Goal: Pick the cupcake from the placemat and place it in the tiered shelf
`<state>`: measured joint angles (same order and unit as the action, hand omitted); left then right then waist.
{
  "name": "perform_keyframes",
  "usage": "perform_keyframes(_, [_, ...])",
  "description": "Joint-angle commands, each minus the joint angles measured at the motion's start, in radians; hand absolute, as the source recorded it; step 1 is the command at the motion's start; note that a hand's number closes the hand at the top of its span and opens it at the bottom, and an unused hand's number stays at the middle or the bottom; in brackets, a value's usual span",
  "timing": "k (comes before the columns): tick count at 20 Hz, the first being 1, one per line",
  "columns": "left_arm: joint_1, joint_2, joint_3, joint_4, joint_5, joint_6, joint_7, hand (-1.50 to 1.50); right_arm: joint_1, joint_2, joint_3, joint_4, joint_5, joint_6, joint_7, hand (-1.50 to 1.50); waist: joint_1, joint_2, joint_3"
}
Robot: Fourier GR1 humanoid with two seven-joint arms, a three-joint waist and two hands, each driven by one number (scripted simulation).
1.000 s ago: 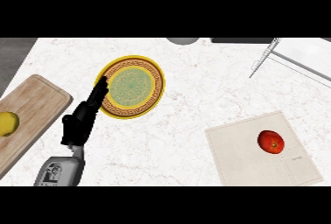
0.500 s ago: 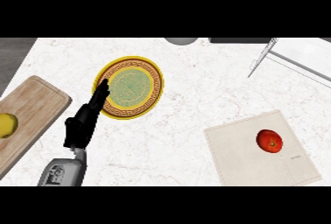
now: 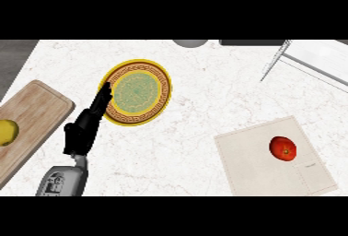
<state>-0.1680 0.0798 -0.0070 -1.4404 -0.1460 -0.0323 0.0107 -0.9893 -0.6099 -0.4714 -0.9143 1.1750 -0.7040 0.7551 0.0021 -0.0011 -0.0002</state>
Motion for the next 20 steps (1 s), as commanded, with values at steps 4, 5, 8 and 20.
perform_keyframes(4, [-0.013, -0.006, -0.005, 0.001, -0.01, 0.009, 0.01, 0.0, -0.015, 0.0, -0.039, -0.187, -0.011, -0.102, 0.072, -1.5, -0.006, -0.004, 0.0])
perform_keyframes(5, [0.005, 0.008, 0.017, 0.048, 0.002, -0.003, -0.052, 0.0, -0.011, -0.016, -0.063, -0.211, -0.016, -0.103, 0.084, -1.5, -0.01, -0.003, -0.001])
perform_keyframes(8, [-0.004, 0.012, 0.015, -0.004, 0.001, 0.0, 0.01, 0.0, 0.029, -0.06, -0.107, -0.349, 0.003, 0.013, 0.171, -1.5, -0.026, -0.011, -0.001])
perform_keyframes(20, [0.036, 0.042, 0.049, -0.036, 0.014, -0.002, 0.027, 0.0, 0.357, -0.041, -0.299, -0.92, -0.134, 0.572, 0.394, -1.5, -0.077, -0.024, 0.0])
